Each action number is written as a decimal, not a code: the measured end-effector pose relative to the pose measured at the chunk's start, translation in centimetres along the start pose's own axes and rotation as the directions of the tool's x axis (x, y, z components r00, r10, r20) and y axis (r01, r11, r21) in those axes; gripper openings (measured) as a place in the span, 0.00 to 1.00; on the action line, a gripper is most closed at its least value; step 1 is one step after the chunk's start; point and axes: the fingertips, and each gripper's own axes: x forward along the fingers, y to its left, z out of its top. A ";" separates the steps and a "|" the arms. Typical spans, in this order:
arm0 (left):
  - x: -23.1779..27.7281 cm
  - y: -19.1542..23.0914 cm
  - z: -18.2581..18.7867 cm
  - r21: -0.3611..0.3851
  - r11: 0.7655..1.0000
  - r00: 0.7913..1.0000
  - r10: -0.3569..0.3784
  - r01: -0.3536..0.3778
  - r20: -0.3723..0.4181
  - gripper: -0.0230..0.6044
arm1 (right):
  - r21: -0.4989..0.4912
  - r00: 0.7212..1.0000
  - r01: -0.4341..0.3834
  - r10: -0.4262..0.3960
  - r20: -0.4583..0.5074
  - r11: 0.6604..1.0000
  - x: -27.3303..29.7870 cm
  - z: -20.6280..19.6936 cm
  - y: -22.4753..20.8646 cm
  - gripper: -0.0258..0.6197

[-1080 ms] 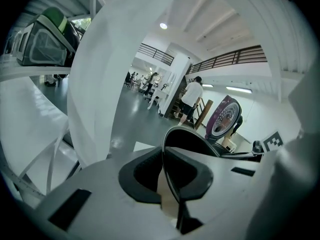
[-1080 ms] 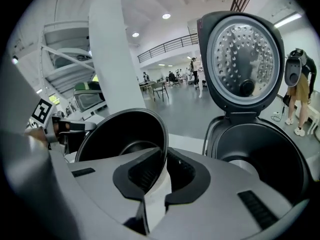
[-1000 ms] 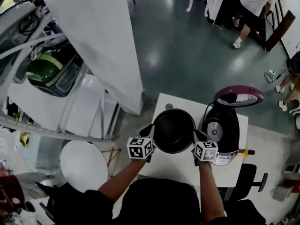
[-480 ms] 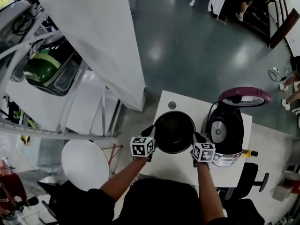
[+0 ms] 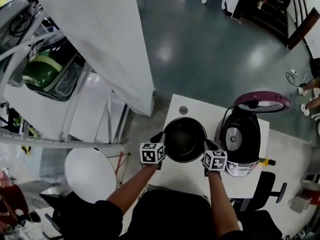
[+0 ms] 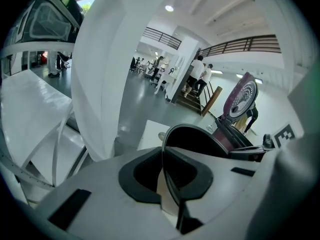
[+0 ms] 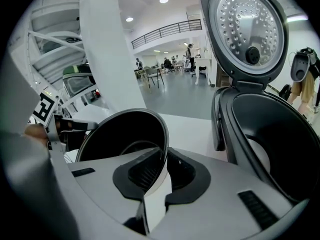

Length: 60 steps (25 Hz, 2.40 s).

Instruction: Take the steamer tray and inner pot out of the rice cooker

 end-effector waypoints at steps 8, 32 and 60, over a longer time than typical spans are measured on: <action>0.5 -0.1 0.3 0.043 0.999 1.000 -0.016 0.015 0.009 0.07 | -0.023 0.999 0.022 -0.021 0.046 0.999 -0.2 0.4 0.0 0.10; -18.0 -20.3 0.3 0.188 0.970 0.908 -0.215 0.155 0.359 0.04 | -0.195 0.892 -0.205 0.265 0.366 0.959 -26.0 1.4 3.7 0.04; -28.6 -42.2 -21.3 0.320 0.941 0.871 -0.244 0.108 0.426 0.04 | -0.086 0.847 0.028 0.022 0.531 0.996 -49.4 -19.1 -16.2 0.04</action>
